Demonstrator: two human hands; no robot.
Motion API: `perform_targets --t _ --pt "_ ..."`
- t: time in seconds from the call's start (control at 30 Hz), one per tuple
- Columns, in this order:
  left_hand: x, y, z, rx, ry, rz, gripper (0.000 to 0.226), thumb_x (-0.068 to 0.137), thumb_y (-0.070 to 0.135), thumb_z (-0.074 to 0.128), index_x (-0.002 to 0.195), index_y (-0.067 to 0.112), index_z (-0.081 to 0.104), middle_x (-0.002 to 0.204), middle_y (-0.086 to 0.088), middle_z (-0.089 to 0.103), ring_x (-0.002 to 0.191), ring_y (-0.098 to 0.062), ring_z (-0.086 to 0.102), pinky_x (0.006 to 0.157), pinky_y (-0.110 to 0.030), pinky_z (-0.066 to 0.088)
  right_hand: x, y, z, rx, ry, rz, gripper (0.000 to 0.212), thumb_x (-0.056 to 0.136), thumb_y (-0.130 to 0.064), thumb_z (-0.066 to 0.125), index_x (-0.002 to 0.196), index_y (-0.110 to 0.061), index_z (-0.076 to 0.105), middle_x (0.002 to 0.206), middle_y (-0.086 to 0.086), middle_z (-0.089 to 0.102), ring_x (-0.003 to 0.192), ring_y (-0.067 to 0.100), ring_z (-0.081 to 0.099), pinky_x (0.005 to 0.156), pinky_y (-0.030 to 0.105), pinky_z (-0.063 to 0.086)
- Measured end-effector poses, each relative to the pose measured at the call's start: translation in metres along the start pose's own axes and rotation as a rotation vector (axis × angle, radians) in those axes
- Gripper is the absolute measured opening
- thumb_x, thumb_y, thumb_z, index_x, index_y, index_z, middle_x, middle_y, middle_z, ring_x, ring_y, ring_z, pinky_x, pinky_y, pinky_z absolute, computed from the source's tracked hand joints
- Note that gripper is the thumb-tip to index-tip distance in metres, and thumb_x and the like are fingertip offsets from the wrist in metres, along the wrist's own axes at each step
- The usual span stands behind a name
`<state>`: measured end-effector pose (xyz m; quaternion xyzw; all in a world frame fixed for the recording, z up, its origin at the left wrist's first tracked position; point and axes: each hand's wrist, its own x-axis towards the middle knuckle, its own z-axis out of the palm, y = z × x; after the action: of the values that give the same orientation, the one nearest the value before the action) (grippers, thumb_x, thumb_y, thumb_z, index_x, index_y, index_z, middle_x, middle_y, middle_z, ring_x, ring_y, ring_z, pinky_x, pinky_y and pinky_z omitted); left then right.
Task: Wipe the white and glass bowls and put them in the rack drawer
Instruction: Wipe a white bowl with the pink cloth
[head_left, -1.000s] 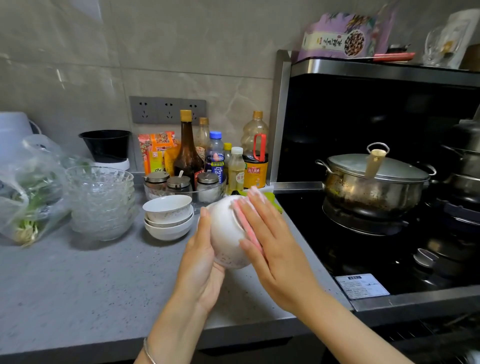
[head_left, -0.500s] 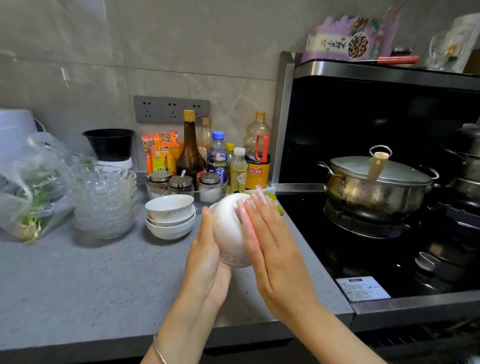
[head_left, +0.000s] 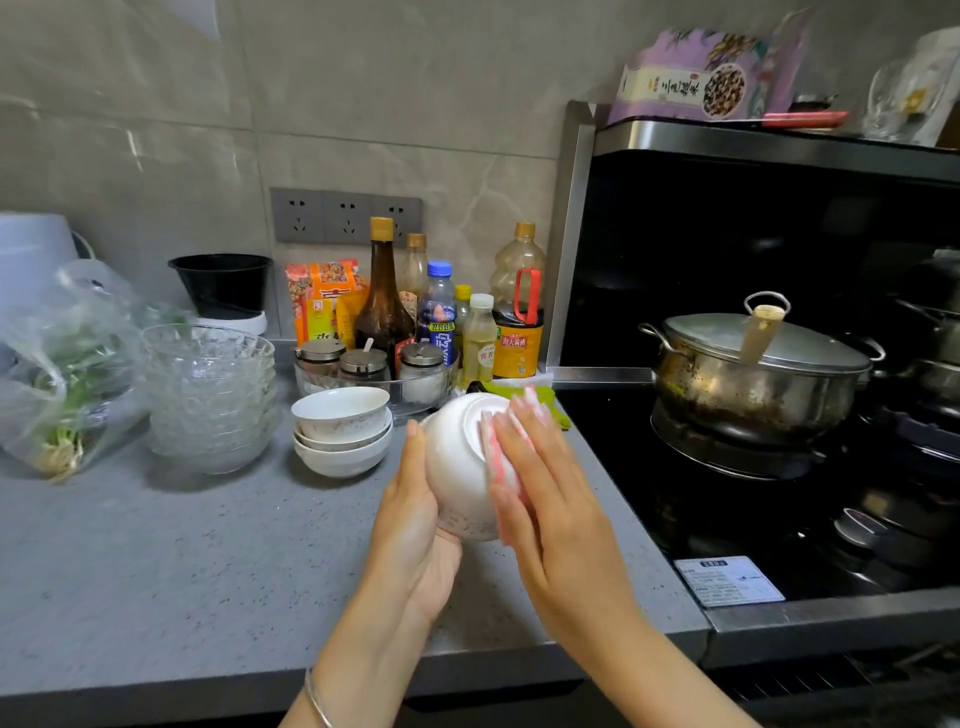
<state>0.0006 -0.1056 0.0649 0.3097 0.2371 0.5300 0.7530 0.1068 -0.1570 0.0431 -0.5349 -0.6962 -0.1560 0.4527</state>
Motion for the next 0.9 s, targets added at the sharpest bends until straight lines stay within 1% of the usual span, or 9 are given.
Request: perform_targets --t 0.07,0.17,0.3,0.4,0.53,0.6,0.7,0.77,0.9 --pt "-0.001 -0.005 -0.001 -0.017 0.0 -0.028 0.051 0.096 0.045 0.04 0.122 0.006 0.059 0.108 -0.017 0.071 0.092 -0.02 0.071 0.07 -0.029 0.06 -0.002 -0.002 0.001 -0.023 0.025 -0.043 0.045 0.102 -0.029 0.034 0.145 -0.015 0.039 0.156 -0.004 0.025 0.146 0.019 0.02 0.119 0.03 0.017" --pt "-0.001 -0.012 -0.001 0.068 -0.075 -0.026 0.045 0.098 0.043 0.038 0.118 0.012 0.063 0.106 -0.013 0.072 0.093 -0.018 0.071 0.07 -0.028 0.059 0.006 -0.002 -0.006 -0.098 0.031 -0.096 0.045 0.102 -0.028 0.033 0.143 -0.011 0.042 0.152 0.004 0.036 0.145 0.019 0.025 0.119 0.039 0.02" --pt "0.003 -0.013 0.001 0.1 -0.099 0.012 0.043 0.097 0.042 0.038 0.114 0.013 0.065 0.105 -0.013 0.073 0.092 -0.022 0.07 0.081 -0.039 0.054 0.011 0.005 -0.011 0.007 0.032 0.016 0.044 0.102 -0.032 0.032 0.142 -0.016 0.044 0.152 -0.004 0.035 0.144 0.011 0.024 0.118 0.025 0.018" --pt "0.012 -0.011 -0.001 0.056 -0.048 0.026 0.048 0.096 0.044 0.039 0.12 0.01 0.062 0.109 -0.015 0.071 0.097 -0.024 0.069 0.089 -0.043 0.051 0.0 0.014 -0.005 -0.026 0.054 0.017 0.044 0.101 -0.03 0.037 0.142 -0.016 0.045 0.153 -0.003 0.034 0.143 0.012 0.028 0.115 0.017 0.021" --pt "0.023 -0.016 -0.006 0.074 0.021 0.055 0.051 0.095 0.046 0.041 0.124 0.008 0.06 0.111 -0.016 0.07 0.104 -0.027 0.067 0.094 -0.047 0.05 -0.017 0.026 -0.002 0.051 0.072 -0.002 0.042 0.098 -0.022 0.047 0.138 -0.012 0.048 0.148 -0.001 0.041 0.139 0.012 0.036 0.112 0.02 0.03" --pt "0.028 -0.019 -0.012 0.089 0.042 0.069 0.049 0.096 0.044 0.041 0.125 0.009 0.059 0.112 -0.013 0.07 0.103 -0.023 0.067 0.088 -0.042 0.055 -0.018 0.032 -0.007 0.117 0.064 0.052 0.042 0.098 -0.026 0.045 0.138 -0.016 0.048 0.147 -0.002 0.042 0.139 0.008 0.036 0.112 0.019 0.03" --pt "0.037 -0.02 -0.025 0.063 0.078 0.098 0.043 0.097 0.042 0.04 0.126 0.016 0.058 0.109 -0.005 0.072 0.092 -0.013 0.07 0.073 -0.03 0.058 -0.022 0.053 -0.018 0.133 -0.02 0.158 0.041 0.099 -0.036 0.042 0.139 -0.027 0.044 0.148 -0.009 0.04 0.138 -0.002 0.032 0.112 0.017 0.027" --pt "0.037 -0.021 -0.031 0.053 0.104 0.106 0.042 0.098 0.041 0.041 0.128 0.016 0.057 0.108 -0.003 0.071 0.088 -0.01 0.07 0.077 -0.032 0.056 -0.03 0.074 -0.025 0.102 -0.136 0.255 0.039 0.099 -0.035 0.045 0.138 -0.033 0.044 0.147 -0.015 0.038 0.138 -0.005 0.029 0.114 0.02 0.027" --pt "0.034 -0.028 -0.04 0.074 0.123 0.102 0.036 0.099 0.038 0.042 0.122 0.018 0.059 0.095 0.004 0.073 0.082 -0.007 0.07 0.075 -0.032 0.054 -0.052 0.105 -0.026 -0.014 -0.452 0.286 0.027 0.099 -0.029 0.049 0.123 -0.025 0.061 0.124 -0.019 0.057 0.133 0.007 0.042 0.117 0.021 0.02"
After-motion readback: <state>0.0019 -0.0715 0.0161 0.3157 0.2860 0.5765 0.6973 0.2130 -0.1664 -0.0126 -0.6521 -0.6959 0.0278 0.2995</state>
